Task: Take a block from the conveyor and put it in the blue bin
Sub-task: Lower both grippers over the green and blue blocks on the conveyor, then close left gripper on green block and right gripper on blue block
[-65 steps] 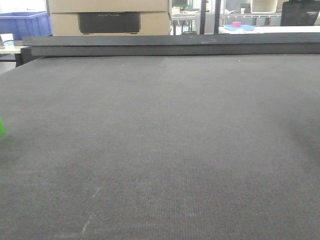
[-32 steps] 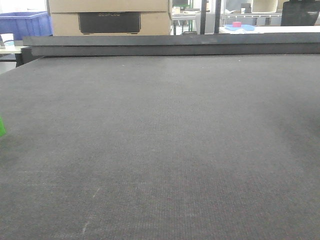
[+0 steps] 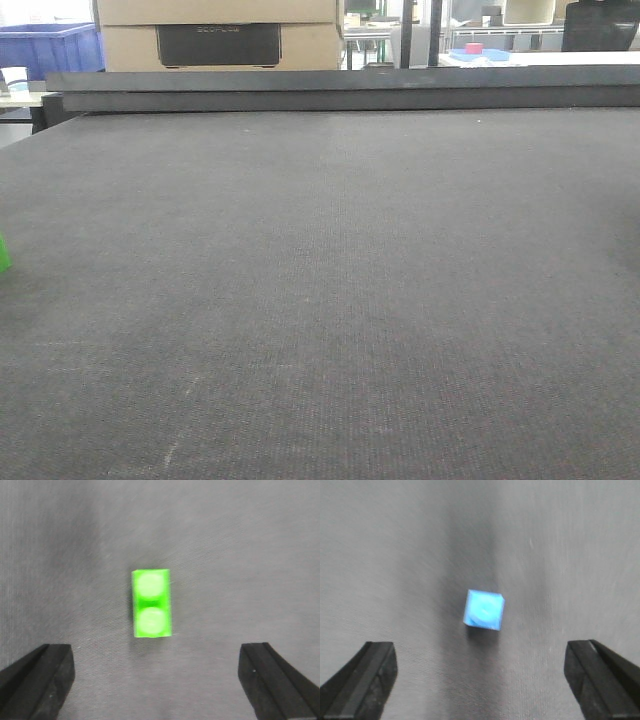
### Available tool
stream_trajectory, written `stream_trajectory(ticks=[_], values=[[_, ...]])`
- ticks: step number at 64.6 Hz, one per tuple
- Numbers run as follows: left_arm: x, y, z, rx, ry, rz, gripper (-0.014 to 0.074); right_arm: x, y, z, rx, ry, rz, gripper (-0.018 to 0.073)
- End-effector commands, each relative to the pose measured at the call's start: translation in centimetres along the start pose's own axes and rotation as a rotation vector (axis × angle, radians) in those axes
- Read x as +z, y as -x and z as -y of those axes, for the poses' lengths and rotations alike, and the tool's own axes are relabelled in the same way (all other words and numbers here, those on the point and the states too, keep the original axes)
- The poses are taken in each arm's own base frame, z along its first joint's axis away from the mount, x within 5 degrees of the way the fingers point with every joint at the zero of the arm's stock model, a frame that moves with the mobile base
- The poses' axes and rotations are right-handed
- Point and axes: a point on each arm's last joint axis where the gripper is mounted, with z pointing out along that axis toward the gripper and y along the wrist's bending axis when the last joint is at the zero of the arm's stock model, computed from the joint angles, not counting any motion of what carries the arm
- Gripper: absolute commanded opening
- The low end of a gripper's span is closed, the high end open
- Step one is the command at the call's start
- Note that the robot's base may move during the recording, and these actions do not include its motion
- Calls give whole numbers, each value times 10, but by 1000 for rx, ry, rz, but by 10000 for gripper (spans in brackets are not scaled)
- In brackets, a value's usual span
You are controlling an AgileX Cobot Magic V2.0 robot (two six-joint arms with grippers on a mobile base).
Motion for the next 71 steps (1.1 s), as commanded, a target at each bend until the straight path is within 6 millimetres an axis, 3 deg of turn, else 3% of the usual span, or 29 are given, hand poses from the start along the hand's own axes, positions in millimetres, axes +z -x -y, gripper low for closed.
stream_trajectory(ticks=[1, 13, 33, 71], values=[[13, 1, -5, -3, 8, -38, 568, 21, -9, 2, 2, 5, -11, 570], [32, 3, -5, -3, 8, -47, 568, 55, -17, 2, 14, 11, -12, 570], [37, 0, -5, -3, 7, -46, 568, 87, 6, 3, 17, 11, -88, 570], [37, 0, -5, -3, 7, -50, 568, 120, 9, 16, 88, 15, -145, 570]])
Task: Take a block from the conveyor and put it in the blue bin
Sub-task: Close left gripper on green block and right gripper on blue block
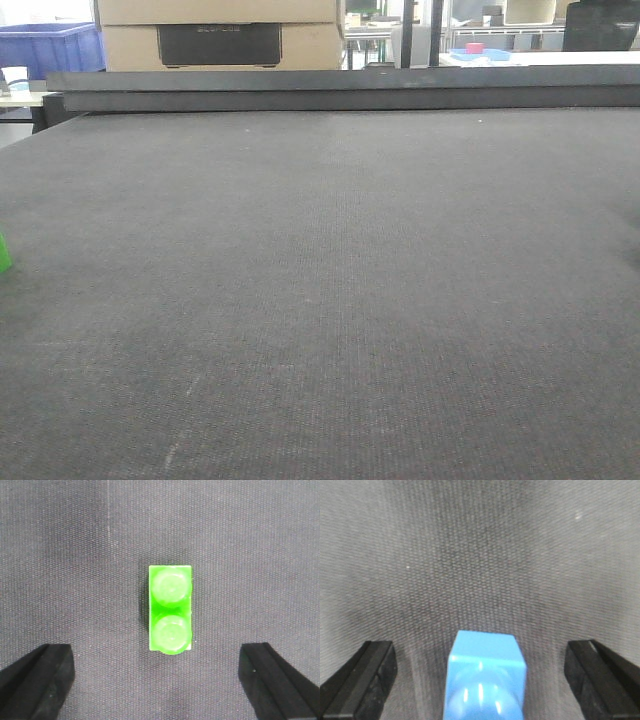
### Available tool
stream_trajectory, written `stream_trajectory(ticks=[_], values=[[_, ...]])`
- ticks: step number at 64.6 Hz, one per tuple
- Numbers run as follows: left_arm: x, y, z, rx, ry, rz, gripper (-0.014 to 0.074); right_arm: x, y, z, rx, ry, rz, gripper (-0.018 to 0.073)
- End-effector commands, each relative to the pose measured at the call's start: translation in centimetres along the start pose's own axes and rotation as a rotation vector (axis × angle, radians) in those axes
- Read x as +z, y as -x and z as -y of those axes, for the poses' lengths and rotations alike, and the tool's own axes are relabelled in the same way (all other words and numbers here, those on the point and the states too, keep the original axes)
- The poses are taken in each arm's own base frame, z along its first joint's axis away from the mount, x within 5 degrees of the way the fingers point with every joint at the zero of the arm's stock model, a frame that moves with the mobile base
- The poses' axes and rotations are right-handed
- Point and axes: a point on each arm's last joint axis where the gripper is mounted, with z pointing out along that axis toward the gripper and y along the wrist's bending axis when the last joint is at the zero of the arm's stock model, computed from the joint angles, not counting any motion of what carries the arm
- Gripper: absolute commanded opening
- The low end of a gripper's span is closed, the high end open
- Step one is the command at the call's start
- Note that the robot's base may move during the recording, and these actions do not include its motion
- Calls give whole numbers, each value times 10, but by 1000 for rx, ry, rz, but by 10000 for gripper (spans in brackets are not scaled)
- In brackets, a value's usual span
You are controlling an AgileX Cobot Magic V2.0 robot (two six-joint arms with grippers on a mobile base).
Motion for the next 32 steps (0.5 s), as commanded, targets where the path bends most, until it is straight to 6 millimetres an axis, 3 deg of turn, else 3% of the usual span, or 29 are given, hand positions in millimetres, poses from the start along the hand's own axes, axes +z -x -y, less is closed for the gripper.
stream_trajectory(ticks=[1, 8, 13, 32], values=[[-1, 0, 0, -2, -1, 6, 568, 3, 3, 2, -7, -4, 4, 570], [-1, 0, 0, -2, -1, 6, 568, 5, 4, 2, -7, -4, 6, 555], [-1, 0, 0, -2, -1, 6, 568, 5, 4, 2, -7, -4, 6, 485], [5, -3, 0, -2, -1, -58, 568, 5, 3, 2, -7, -4, -1, -55]])
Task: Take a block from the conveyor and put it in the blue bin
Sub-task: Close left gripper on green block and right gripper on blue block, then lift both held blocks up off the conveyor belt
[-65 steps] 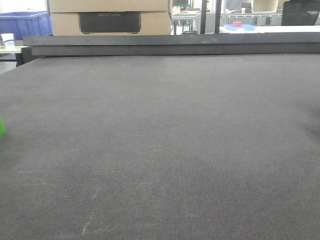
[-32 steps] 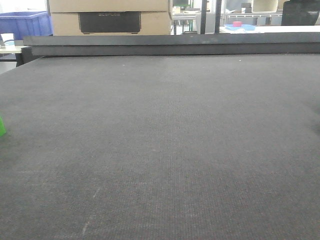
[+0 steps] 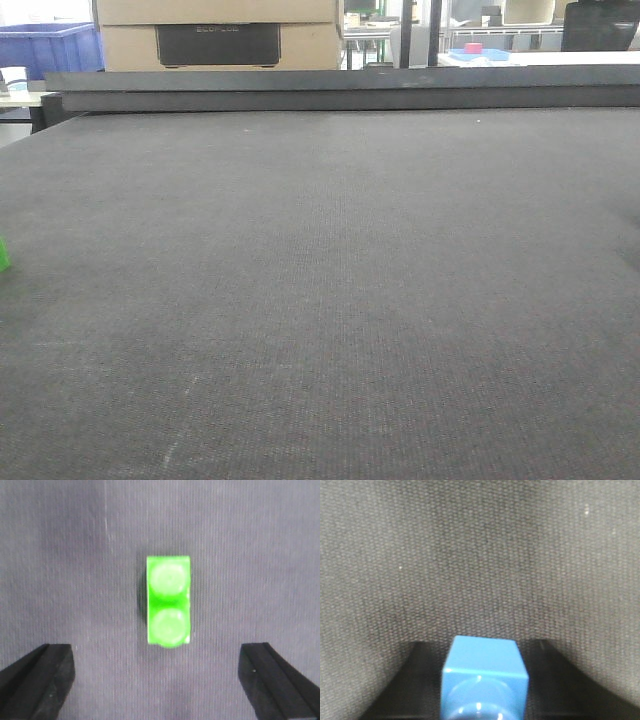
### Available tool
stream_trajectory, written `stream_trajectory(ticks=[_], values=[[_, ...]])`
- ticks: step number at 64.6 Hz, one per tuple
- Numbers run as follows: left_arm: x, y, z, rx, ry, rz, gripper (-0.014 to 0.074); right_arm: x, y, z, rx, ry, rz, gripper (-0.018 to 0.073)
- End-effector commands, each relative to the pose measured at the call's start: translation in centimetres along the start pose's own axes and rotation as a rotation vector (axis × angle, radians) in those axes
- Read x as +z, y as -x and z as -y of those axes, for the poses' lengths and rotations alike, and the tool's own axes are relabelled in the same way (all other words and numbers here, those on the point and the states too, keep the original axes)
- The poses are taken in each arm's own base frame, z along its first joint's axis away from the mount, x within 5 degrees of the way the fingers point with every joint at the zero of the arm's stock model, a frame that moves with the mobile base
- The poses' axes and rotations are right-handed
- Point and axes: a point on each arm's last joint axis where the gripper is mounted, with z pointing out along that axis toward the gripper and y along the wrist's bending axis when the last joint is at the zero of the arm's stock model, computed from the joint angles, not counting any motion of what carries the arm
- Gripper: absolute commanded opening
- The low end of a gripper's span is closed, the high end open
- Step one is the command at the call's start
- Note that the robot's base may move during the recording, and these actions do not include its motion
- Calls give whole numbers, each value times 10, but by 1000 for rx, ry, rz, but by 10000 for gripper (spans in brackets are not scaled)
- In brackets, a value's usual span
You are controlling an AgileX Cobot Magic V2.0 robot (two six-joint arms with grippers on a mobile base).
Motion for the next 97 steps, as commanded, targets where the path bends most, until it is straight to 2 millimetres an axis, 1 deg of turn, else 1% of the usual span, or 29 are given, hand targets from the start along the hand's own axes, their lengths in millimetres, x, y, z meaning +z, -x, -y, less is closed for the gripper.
stream_trajectory(ticks=[1, 4, 6, 12, 19, 28, 38, 50, 56, 61, 66, 67, 70, 73, 76, 77, 83, 89, 92, 97], values=[[3, -1, 0, -2, -2, -26, 568, -1, 2, 2, -9, -5, 8, -90], [7, 0, 0, -2, -2, -28, 568, -1, 2, 2, -9, -5, 8, -151], [9, 1, 0, 3, -2, -29, 568, -1, 2, 2, -9, -5, 8, -167], [20, 5, 2, 48, -18, -49, 568, -1, 2, 2, -9, -5, 8, -158], [36, 7, 5, 55, -27, -95, 568, -1, 2, 2, -9, -5, 9, -159], [53, 12, 15, 87, -35, -104, 568, -1, 2, 2, -9, -5, 16, -159], [66, 19, 20, 88, -32, -62, 568, -1, 3, 2, -9, -5, 24, -159], [82, 21, 20, 91, -28, -89, 568, -1, 3, 2, -9, -5, 26, -159], [86, 21, 20, 91, -28, -97, 545, -1, 4, 1, -11, -5, 28, -159], [86, 21, 20, 89, -28, -93, 480, -1, 4, 1, -11, -5, 28, -159], [86, 21, 20, 89, -28, -91, 350, -2, 4, 1, -11, -5, 30, -159], [86, 21, 20, 89, -28, -91, 317, -2, 3, 1, -10, -3, 30, -159], [86, 21, 20, 89, -28, -91, 171, -6, 3, 0, -7, 1, 39, -159], [85, 21, 20, 89, -28, -89, 52, -11, 3, -1, -6, 5, 53, -159], [84, 21, 20, 88, -28, -86, -64, -19, 3, -1, -6, 7, 76, -159], [84, 21, 20, 88, -28, -86, -117, -21, 2, -1, -5, 9, 85, -159], [77, 21, 21, 84, -33, -71, -111, -38, 1, -4, -7, 18, 136, -159], [67, 20, 21, 71, -33, -54, -111, -54, -3, -13, -35, 31, 180, -159], [61, 19, 22, 66, -38, -46, -111, -61, -5, -22, -64, 42, 200, -159], [44, 17, 26, 75, -46, -6, -111, -68, -14, -40, -128, 68, 222, -159]])
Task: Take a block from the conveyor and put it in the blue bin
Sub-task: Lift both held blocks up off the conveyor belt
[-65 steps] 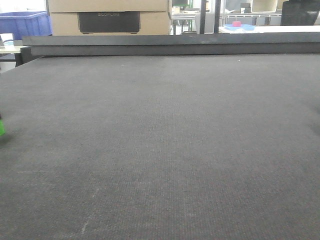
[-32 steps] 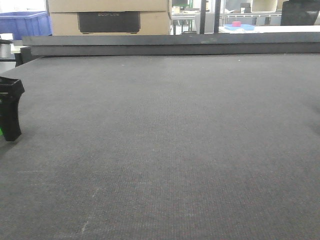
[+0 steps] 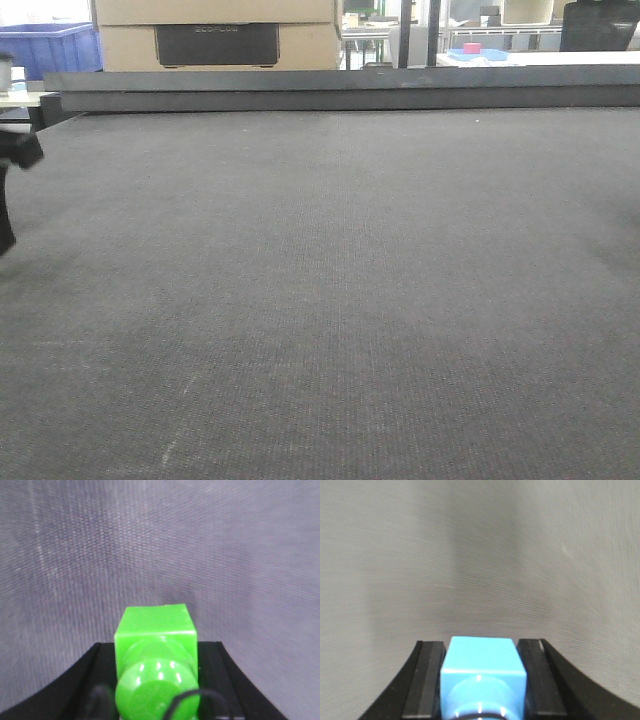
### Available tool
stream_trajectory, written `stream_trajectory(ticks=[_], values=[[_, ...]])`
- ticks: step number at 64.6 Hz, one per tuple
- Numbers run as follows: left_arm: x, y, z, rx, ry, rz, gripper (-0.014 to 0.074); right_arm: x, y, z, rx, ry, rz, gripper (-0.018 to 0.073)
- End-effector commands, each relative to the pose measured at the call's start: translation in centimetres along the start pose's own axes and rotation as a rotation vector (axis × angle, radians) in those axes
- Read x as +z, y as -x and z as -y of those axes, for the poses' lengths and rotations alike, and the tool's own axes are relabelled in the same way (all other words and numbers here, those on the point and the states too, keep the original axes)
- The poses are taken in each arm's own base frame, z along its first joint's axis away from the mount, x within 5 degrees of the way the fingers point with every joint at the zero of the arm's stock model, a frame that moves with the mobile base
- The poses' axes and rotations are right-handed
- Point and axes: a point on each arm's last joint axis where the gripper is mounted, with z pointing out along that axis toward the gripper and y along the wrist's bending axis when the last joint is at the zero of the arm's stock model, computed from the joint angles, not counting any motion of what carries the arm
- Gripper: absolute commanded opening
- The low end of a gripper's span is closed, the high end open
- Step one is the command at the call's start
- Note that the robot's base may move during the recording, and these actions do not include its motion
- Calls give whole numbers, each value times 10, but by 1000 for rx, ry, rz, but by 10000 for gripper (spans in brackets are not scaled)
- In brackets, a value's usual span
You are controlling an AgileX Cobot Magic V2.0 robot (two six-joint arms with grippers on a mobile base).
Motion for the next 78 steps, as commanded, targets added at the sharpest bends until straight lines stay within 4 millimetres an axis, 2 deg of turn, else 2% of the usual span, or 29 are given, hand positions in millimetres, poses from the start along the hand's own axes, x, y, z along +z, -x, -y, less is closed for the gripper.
stream_trajectory(ticks=[1, 11, 20, 30, 37, 51, 66, 78], values=[[-19, -3, 6, 0, -12, 44, -111, -9, -5, -16, -56, 28, 28, -159], [-42, -13, 16, 28, -24, 120, -111, -13, -19, -48, -149, 96, 10, -159], [-55, -29, 26, 47, -44, 184, -111, -18, -32, -74, -236, 146, 4, -159], [-76, -48, 38, 70, -83, 245, -111, -33, -43, -96, -325, 198, 23, -159], [-101, -59, 46, 101, -109, 329, -111, -46, -49, -106, -368, 231, 59, -159], [-152, -84, 46, 114, -145, 546, -111, -86, -57, -103, -371, 287, 185, -159], [-206, -125, 37, 109, -162, 805, -111, -145, -60, -93, -363, 340, 400, -159], [-236, -157, 31, 104, -174, 969, -111, -188, -69, -80, -372, 348, 561, -159]])
